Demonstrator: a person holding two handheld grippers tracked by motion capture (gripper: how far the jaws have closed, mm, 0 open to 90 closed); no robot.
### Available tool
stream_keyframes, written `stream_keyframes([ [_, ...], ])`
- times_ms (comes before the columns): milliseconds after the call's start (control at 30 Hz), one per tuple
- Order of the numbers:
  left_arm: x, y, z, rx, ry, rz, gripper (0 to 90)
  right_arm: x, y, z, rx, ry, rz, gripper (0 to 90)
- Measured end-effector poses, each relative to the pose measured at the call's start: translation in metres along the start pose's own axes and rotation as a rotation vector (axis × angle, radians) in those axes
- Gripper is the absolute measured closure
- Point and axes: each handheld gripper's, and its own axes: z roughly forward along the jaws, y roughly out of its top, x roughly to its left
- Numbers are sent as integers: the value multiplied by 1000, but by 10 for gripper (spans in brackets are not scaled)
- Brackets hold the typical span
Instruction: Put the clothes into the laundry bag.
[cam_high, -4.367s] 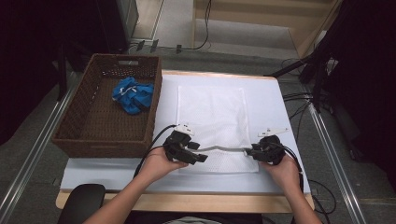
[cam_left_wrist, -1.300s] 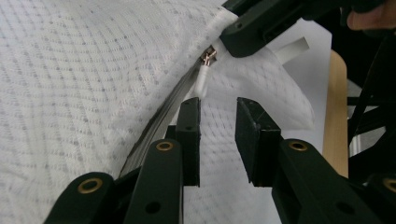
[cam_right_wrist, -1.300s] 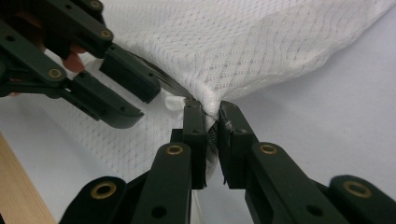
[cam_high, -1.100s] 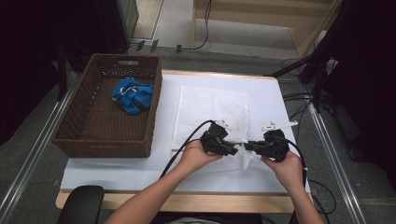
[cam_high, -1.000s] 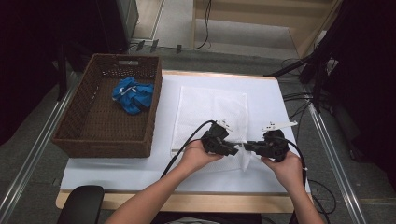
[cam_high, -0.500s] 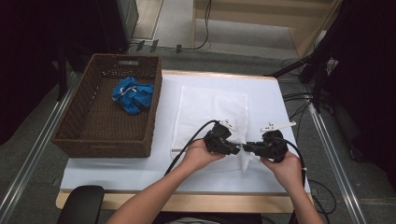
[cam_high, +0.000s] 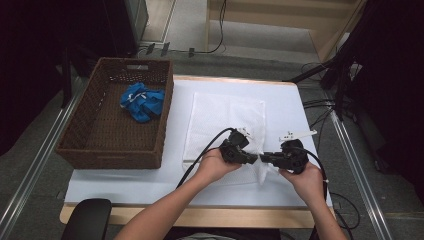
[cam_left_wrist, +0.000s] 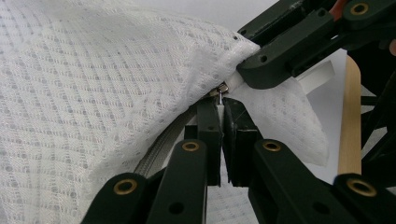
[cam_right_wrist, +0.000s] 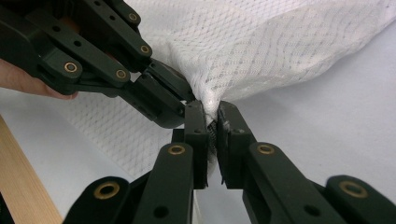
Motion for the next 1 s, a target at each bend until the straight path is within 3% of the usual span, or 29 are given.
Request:
stream_keyframes([
  [333,2,-1,-1,11,2,-6,881,0,1,-1,5,-8,-3,861],
  [667,9,-7,-9,13,6,-12,881,-7,-1,-5,-6,-29,27,861],
  [1000,11,-11,-17,-3,-38,-19,881,-6,0,-1,-7,-19,9,860],
])
